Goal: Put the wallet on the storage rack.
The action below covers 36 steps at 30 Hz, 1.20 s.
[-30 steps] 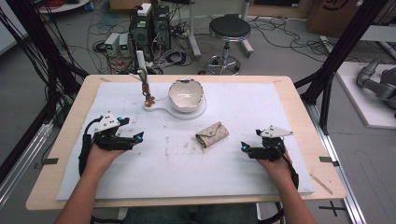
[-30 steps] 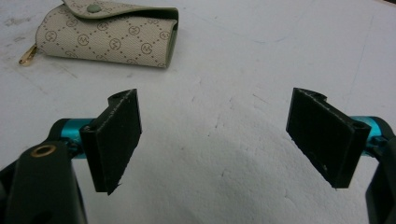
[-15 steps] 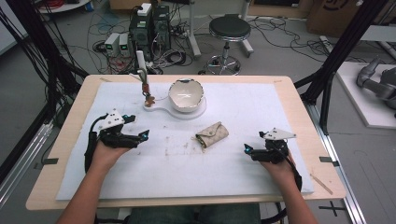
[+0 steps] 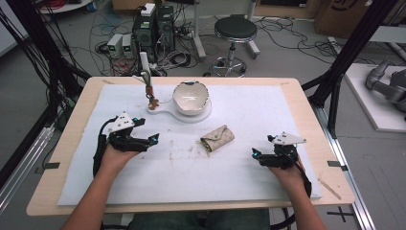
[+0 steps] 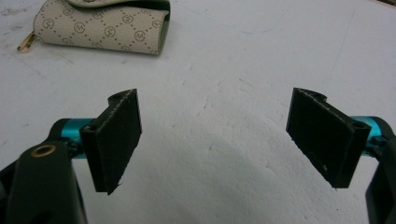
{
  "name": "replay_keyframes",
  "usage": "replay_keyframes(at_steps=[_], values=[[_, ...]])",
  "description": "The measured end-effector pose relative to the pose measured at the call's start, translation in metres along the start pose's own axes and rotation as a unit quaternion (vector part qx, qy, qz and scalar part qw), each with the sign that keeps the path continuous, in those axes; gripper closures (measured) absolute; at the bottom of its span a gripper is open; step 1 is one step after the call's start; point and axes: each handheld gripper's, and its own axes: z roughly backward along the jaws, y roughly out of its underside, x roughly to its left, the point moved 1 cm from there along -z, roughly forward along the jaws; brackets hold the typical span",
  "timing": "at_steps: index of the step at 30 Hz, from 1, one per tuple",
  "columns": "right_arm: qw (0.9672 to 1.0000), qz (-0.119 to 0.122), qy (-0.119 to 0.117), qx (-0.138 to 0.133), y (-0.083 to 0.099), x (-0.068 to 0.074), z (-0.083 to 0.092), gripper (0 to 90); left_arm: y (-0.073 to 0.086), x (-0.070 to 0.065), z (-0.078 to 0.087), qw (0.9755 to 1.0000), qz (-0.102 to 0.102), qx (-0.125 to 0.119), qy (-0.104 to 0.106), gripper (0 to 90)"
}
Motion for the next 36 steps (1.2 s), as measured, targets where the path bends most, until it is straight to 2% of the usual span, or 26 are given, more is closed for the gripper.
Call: replay_keyframes(at_steps=[8, 14, 16, 19, 21, 26, 29, 36], values=[[1.0000, -0.005, 0.005, -0.001, 0.008, -0.001, 0.011, 18.3, -0.005, -0.005, -0.017, 0.9999, -0.001, 0.006, 0.009, 16.1], [0.9998, -0.013, 0.016, -0.001, 0.015, -0.005, 0.021, 18.3, -0.012, -0.015, -0.036, 0.9994, -0.010, 0.013, 0.031, 16.1], [0.9996, -0.016, 0.023, 0.000, 0.019, -0.007, 0.027, 18.3, -0.014, -0.021, -0.048, 0.9987, -0.011, 0.020, 0.044, 16.1], [0.9994, -0.016, 0.029, 0.001, 0.023, -0.007, 0.032, 18.3, -0.015, -0.024, -0.054, 0.9984, -0.012, 0.021, 0.051, 16.1], [0.9994, -0.017, 0.031, 0.002, 0.024, -0.007, 0.034, 18.3, -0.017, -0.026, -0.061, 0.9976, -0.016, 0.032, 0.059, 16.1], [0.9990, -0.019, 0.040, 0.008, 0.032, -0.007, 0.044, 18.3, -0.023, -0.034, -0.073, 0.9968, -0.023, 0.023, 0.073, 15.9], [0.9987, -0.022, 0.044, 0.007, 0.034, -0.008, 0.047, 18.3, -0.025, -0.038, -0.081, 0.9957, -0.026, 0.032, 0.082, 15.9], [0.9985, -0.022, 0.050, 0.007, 0.040, -0.008, 0.055, 18.3, -0.029, -0.049, -0.100, 0.9942, -0.027, 0.036, 0.098, 16.0]])
